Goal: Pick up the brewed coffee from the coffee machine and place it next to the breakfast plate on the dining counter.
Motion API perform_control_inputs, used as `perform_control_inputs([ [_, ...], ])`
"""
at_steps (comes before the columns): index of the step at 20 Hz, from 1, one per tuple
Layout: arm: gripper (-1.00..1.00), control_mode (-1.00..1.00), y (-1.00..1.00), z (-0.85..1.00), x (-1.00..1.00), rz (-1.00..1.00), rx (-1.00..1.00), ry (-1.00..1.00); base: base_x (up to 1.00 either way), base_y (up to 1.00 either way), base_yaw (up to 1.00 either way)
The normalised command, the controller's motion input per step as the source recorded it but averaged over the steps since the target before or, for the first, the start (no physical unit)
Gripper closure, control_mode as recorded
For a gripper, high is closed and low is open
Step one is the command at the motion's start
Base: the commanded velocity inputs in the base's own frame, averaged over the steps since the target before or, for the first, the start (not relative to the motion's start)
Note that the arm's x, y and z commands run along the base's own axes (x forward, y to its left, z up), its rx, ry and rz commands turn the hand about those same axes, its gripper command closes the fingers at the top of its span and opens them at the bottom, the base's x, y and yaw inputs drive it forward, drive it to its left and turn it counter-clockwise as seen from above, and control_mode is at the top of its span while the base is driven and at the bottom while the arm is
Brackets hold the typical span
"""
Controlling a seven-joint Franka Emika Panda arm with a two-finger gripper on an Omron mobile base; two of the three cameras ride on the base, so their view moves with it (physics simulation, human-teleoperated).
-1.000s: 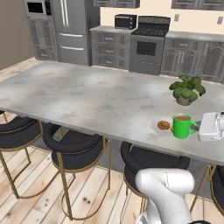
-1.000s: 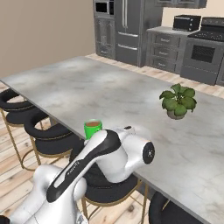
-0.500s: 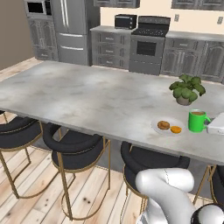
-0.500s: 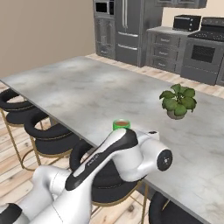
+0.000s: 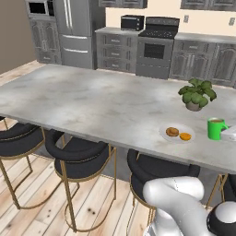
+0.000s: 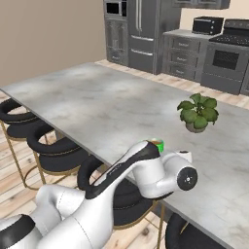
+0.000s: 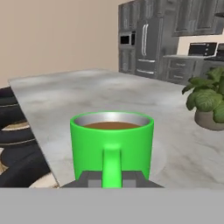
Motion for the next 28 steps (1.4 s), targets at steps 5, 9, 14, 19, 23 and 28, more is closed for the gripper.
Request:
perform_control_inputs([
  [5,1.00,-1.00,-0.35,-0.39,0.29,-0.07,-0.07,0.00,0.00,0.00,0.00],
  [9,1.00,-1.00,-0.30,-0.34,0.53,-0.01,-0.02,0.00,0.00,0.00,0.00],
  [14,1.00,-1.00,-0.23,-0.22,0.48,0.00,0.00,0.03,0.00,0.00,0.00],
  [19,1.00,-1.00,-0.38,-0.13,0.19,0.00,0.00,0.01,0.00,0.00,0.00],
  [23,1.00,-1.00,-0.11,-0.22,0.21,0.00,0.00,0.00,0.00,0.00,0.00],
  [28,1.00,-1.00,0.00,-0.38,0.39,0.00,0.00,0.00,0.00,0.00,0.00],
])
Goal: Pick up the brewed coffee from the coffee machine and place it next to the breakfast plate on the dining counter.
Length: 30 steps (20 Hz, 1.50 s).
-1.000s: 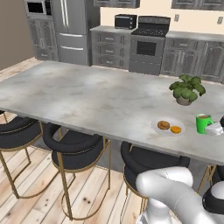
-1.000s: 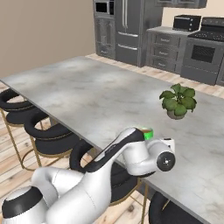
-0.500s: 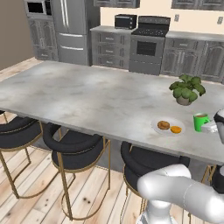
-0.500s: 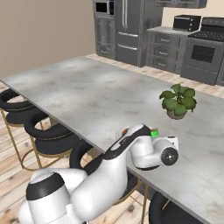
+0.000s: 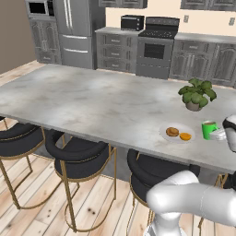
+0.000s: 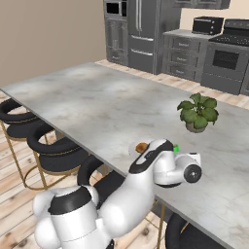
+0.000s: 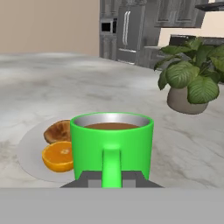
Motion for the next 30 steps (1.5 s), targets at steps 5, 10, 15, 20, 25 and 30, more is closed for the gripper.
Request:
perform_control_inputs([
  [5,1.00,-1.00,-0.05,-0.35,0.41,0.00,0.00,0.00,0.00,0.00,0.00],
  [10,1.00,-1.00,-0.25,-0.29,0.21,0.03,0.00,0.00,0.00,0.00,0.00],
  [15,1.00,-1.00,-0.28,-0.29,0.08,0.04,0.00,0.00,0.00,0.00,0.00],
  [20,1.00,-1.00,-0.22,-0.25,0.12,0.04,0.00,0.00,0.00,0.00,0.00],
  [25,-1.00,-1.00,0.02,-0.20,0.11,0.02,-0.01,0.00,0.00,0.00,0.00],
  [30,-1.00,-1.00,0.21,-0.05,0.00,0.01,-0.03,0.00,0.00,0.00,0.00],
])
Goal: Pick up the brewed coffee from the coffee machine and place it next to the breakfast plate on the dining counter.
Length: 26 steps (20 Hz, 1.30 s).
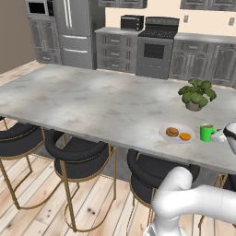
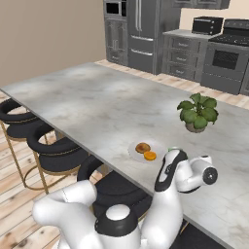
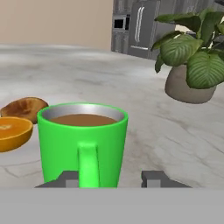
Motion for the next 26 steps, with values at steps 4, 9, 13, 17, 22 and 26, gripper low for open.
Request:
perform_control_inputs([
  [4,-1.00,-1.00,0.10,0.00,0.00,0.01,-0.01,0.00,0.00,0.00,0.00],
  [9,-1.00,-1.00,0.00,0.00,-0.08,0.02,0.00,0.00,0.00,0.00,0.00],
  [13,-1.00,-1.00,0.01,-0.07,-0.06,0.06,0.00,0.00,0.00,0.00,0.00],
  [17,-1.00,-1.00,0.01,-0.53,0.00,0.10,0.00,0.00,0.00,0.00,0.00],
  [22,-1.00,-1.00,0.12,-0.37,-0.01,0.09,0.00,-0.02,0.00,0.00,0.00],
  [26,-1.00,-1.00,0.11,-0.09,-0.20,0.16,0.00,0.00,0.00,0.00,0.00],
])
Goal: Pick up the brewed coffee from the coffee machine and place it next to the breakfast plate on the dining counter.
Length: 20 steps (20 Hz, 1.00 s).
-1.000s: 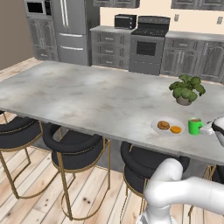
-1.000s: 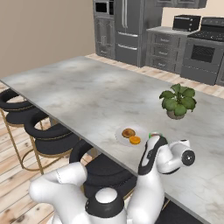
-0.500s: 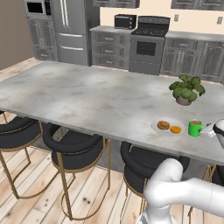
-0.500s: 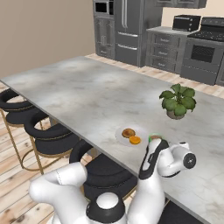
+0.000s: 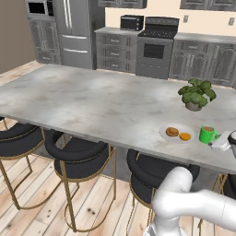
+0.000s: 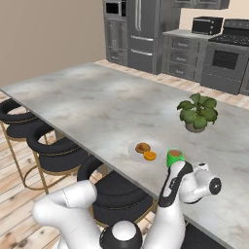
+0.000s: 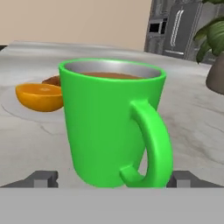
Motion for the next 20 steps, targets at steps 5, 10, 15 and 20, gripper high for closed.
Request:
perform_control_inputs([
  [5,-1.00,-1.00,0.08,0.31,-0.56,0.12,0.00,-0.01,0.00,0.00,0.00],
  [10,-1.00,-1.00,0.22,0.70,-0.84,0.09,0.00,-0.14,0.00,0.00,0.00],
  [15,-1.00,-1.00,0.55,0.54,-0.78,0.02,0.00,-0.31,0.00,0.00,0.00],
  [20,-1.00,-1.00,0.78,0.71,-0.60,0.00,-0.04,-0.28,0.00,0.00,0.00],
])
